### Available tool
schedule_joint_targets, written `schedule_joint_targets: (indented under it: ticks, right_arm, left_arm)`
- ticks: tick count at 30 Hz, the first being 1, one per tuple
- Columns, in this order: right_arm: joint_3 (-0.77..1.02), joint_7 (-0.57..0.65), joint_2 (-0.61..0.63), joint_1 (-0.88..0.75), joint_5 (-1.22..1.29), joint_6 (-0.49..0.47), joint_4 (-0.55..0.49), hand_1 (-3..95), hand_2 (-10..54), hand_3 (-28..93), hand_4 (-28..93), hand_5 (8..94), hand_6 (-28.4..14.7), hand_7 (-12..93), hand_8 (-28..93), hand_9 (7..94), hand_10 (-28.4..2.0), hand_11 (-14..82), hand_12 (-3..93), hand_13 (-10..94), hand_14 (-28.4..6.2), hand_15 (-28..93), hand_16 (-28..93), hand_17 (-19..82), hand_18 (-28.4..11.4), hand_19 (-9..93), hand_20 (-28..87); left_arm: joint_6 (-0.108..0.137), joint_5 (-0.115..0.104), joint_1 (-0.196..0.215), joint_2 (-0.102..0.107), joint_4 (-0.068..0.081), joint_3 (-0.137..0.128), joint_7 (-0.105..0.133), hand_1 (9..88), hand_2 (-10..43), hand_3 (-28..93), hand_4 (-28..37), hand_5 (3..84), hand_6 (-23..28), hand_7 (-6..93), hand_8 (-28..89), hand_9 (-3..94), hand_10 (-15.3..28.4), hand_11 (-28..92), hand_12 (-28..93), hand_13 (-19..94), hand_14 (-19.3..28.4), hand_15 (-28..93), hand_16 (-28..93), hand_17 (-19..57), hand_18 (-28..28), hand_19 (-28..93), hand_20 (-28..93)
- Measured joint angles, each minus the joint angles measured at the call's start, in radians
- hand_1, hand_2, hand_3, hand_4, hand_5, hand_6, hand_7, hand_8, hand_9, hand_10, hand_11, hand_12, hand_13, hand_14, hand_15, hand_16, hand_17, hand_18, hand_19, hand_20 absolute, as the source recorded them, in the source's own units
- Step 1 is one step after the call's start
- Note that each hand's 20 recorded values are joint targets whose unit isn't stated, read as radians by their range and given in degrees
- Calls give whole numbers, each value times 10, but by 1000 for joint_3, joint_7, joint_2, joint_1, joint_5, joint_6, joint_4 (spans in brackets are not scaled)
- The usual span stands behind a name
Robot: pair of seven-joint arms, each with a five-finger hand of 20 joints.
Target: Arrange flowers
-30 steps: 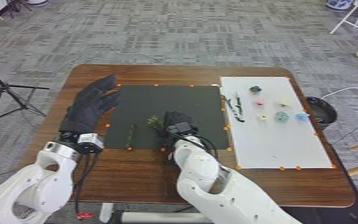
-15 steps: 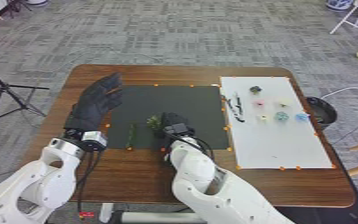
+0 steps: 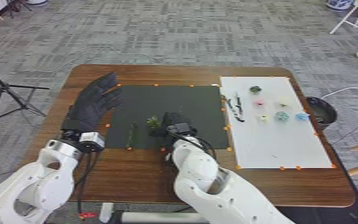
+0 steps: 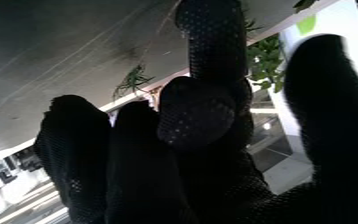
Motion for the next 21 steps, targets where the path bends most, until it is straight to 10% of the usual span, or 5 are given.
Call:
schedule_joint_targets:
  ticks: [15, 21]
  right_arm:
    - [56, 11, 158, 41, 312, 146, -220, 146, -57, 620, -275, 784, -38, 230, -56, 914, -68, 509, 415, 876, -37, 805, 379, 623, -185, 932, 725]
    - [153, -29, 223, 80, 319, 147, -245, 224, -93, 676, -272, 687, -48, 248, -55, 777, -117, 541, 415, 754, -77, 818, 361, 469, -209, 932, 658]
  left_arm:
    - [47, 0, 138, 1, -61, -115, 29, 298, -92, 682, -241, 253, 18, 239, -118, 178, 99, 216, 194, 164, 136, 230, 36, -70, 172, 377, 89]
    - [70, 0, 192, -6, -76, -147, 42, 298, -87, 677, -239, 257, 21, 230, -115, 177, 103, 218, 190, 161, 139, 236, 34, -73, 173, 377, 93]
